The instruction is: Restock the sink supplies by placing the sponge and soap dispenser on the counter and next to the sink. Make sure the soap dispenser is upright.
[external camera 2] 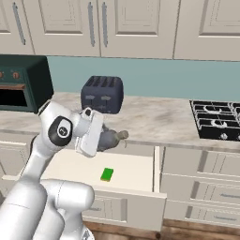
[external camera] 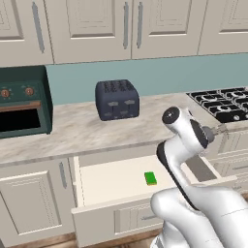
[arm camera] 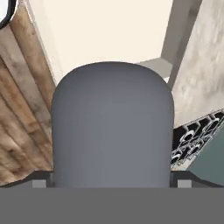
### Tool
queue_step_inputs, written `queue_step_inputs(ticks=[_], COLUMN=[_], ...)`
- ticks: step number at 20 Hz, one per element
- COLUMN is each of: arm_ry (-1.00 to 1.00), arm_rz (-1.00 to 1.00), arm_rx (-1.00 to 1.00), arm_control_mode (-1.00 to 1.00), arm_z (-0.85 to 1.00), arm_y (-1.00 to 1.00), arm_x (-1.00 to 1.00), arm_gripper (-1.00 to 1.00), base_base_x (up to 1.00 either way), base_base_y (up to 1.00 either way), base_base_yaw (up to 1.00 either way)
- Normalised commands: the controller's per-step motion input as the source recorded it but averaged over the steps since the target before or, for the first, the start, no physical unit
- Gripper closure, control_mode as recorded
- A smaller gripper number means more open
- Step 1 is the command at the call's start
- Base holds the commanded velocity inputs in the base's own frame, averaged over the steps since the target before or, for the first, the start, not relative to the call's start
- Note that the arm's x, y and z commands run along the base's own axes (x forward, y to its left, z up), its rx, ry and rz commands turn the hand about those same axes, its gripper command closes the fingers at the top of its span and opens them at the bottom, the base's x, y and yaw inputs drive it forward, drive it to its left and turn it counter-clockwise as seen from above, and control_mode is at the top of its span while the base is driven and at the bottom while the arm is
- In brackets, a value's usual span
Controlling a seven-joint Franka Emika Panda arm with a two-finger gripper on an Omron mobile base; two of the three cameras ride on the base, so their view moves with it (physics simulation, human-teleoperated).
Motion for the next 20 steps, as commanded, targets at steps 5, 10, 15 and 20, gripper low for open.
queue_step_inputs(ticks=[5, 10, 15, 20], arm_ry=[0.0, 0.15, 0.13, 0.0], arm_rz=[0.61, 0.45, 0.12, 0.01], arm_rx=[-0.42, -0.27, -0.14, 0.0], arm_control_mode=[-1.0, -1.0, -1.0, -1.0], arm_z=[0.22, 0.09, -0.02, 0.0], arm_y=[-0.43, 0.02, 0.03, 0.01], arm_x=[-0.34, -0.02, 0.0, 0.0], arm_gripper=[1.0, 1.0, 1.0, 1.0], base_base_x=[0.0, 0.0, 0.0, 0.0], base_base_y=[0.0, 0.0, 0.0, 0.0], base_base_yaw=[0.0, 0.0, 0.0, 0.0])
